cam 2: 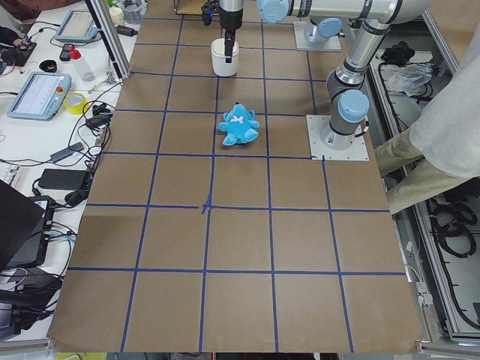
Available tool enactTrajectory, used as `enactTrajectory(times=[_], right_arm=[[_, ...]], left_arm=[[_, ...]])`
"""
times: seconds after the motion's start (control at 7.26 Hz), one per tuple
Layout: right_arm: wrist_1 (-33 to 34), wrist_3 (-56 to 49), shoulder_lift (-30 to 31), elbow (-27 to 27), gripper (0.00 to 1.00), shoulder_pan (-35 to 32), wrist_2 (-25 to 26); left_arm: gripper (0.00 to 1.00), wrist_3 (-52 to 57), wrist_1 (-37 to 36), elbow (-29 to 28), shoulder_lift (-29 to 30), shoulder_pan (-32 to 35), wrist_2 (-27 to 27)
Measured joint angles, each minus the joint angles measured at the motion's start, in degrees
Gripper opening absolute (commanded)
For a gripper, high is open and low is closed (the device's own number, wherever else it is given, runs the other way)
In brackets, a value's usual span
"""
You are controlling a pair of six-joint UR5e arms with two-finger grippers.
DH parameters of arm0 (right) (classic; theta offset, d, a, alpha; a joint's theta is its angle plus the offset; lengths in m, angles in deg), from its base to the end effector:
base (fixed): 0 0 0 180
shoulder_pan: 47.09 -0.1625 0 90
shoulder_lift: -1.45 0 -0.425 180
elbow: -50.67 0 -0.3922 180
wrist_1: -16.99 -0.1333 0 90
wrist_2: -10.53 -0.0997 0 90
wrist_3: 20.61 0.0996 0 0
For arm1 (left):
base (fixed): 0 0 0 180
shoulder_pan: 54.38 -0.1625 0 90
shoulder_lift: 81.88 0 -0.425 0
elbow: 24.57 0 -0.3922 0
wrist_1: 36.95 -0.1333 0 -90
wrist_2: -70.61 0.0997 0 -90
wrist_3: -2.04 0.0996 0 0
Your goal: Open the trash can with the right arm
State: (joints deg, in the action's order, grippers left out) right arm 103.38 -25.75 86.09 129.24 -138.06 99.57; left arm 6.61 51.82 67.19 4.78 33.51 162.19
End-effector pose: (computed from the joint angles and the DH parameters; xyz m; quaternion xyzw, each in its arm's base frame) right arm 0.1440 -0.5312 0.5319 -0.0535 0.9983 -0.0218 0.0076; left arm -0.1131 -0.4762 0.5030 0.0211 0.9994 -0.0237 0.0152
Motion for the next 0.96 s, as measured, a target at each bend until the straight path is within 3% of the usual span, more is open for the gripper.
enactTrajectory(times=[0.69,0.83,0.96], right_arm=[[0.0,0.0,0.0,0.0,1.0,0.0,0.0],[0.1,0.1,0.0,-0.1,0.95,-0.1,-0.3],[0.8,0.9,0.0,-0.2,0.75,-0.5,-0.8]], left_arm=[[1.0,0.0,0.0,0.0,0.0,0.0,0.0],[1.0,0.0,0.0,0.0,0.0,0.0,0.0],[1.0,0.0,0.0,0.0,0.0,0.0,0.0]])
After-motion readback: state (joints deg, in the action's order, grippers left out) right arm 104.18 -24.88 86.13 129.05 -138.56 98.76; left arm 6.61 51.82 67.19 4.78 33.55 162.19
